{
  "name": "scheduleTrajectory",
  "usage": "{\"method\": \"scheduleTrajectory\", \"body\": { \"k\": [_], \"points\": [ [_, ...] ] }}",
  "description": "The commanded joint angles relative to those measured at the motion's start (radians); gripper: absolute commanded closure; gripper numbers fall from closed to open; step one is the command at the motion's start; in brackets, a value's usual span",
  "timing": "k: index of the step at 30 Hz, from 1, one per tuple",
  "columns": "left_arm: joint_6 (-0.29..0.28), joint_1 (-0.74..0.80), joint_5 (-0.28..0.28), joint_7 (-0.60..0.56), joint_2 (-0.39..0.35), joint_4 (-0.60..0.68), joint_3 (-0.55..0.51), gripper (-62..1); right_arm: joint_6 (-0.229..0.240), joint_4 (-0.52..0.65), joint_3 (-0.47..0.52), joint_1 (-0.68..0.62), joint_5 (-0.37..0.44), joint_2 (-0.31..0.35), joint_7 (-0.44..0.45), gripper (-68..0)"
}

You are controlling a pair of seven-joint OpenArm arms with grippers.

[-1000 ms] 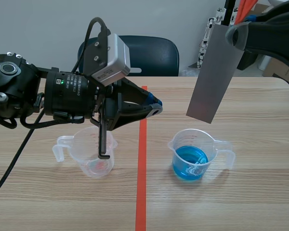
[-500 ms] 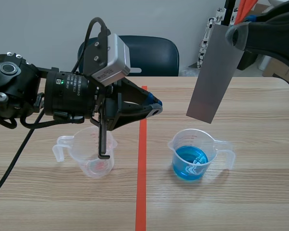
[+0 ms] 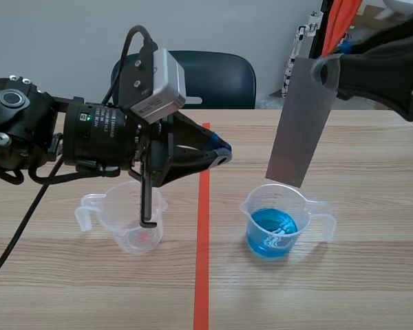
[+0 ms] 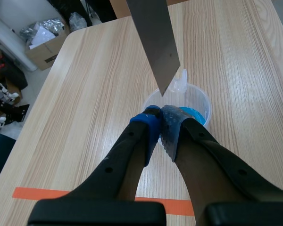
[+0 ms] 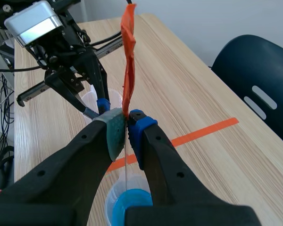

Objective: Do the redox reaction experiment. move the plate over the left beaker

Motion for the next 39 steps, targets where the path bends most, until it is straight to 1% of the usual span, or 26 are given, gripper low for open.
{"method": "scheduleTrajectory", "body": {
  "k": [1,5,8,12,17,20,22,23,24,27,29,32,34,37,39],
  "points": [
    [-0.005,0.018,-0.013,-0.020,-0.013,0.003,-0.003,-2.7,0.012,0.009,0.015,0.027,0.008,-0.016,-0.011,-0.6],
    [-0.002,0.068,-0.013,-0.077,-0.060,0.003,-0.011,-2.7,0.012,0.009,0.015,0.053,0.007,-0.063,-0.093,-0.6],
    [-0.002,0.130,-0.013,-0.149,-0.109,0.003,-0.055,-2.7,0.012,0.009,0.015,0.085,0.005,-0.101,-0.154,-0.6],
    [-0.002,0.246,-0.018,-0.266,-0.188,0.003,-0.158,-2.7,0.012,0.009,0.015,0.125,0.005,-0.166,-0.243,-0.6],
    [-0.002,0.428,-0.018,-0.406,-0.278,0.003,-0.302,-2.7,0.012,0.009,0.015,0.164,0.005,-0.267,-0.369,-0.6],
    [-0.002,0.544,-0.018,-0.474,-0.315,0.003,-0.384,-2.7,0.012,0.009,0.015,0.187,0.005,-0.329,-0.439,-0.6],
    [0.003,0.625,-0.017,-0.507,-0.326,0.003,-0.445,-2.7,0.012,0.009,0.015,0.197,0.005,-0.370,-0.484,-0.6],
    [0.014,0.668,-0.017,-0.523,-0.327,0.003,-0.476,-2.7,0.012,0.009,0.015,0.197,0.004,-0.391,-0.499,-0.6],
    [0.024,0.710,-0.017,-0.537,-0.327,0.003,-0.509,-2.7,-0.002,0.009,0.015,0.197,0.000,-0.412,-0.508,-0.6],
    [0.056,0.832,-0.017,-0.594,-0.324,0.003,-0.595,-2.7,-0.063,0.009,0.015,0.196,-0.022,-0.467,-0.520,-0.6],
    [0.087,0.908,-0.016,-0.625,-0.312,0.003,-0.650,-2.7,-0.097,0.009,0.015,0.197,-0.022,-0.495,-0.516,-0.6],
    [0.146,1.000,-0.016,-0.645,-0.275,0.002,-0.723,-2.7,-0.106,0.009,0.015,0.197,-0.029,-0.543,-0.514,-0.6],
    [0.180,1.046,-0.014,-0.652,-0.240,0.002,-0.762,-2.7,-0.106,0.009,0.014,0.196,-0.052,-0.576,-0.523,-0.6],
    [0.204,1.090,-0.005,-0.663,-0.175,-0.006,-0.800,-2.7,-0.106,0.009,0.010,0.197,-0.064,-0.620,-0.566,-0.6],
    [0.206,1.094,0.017,-0.713,-0.130,-0.042,-0.804,-2.8,-0.106,0.009,0.010,0.201,-0.071,-0.646,-0.579,-0.6]
  ]
}}
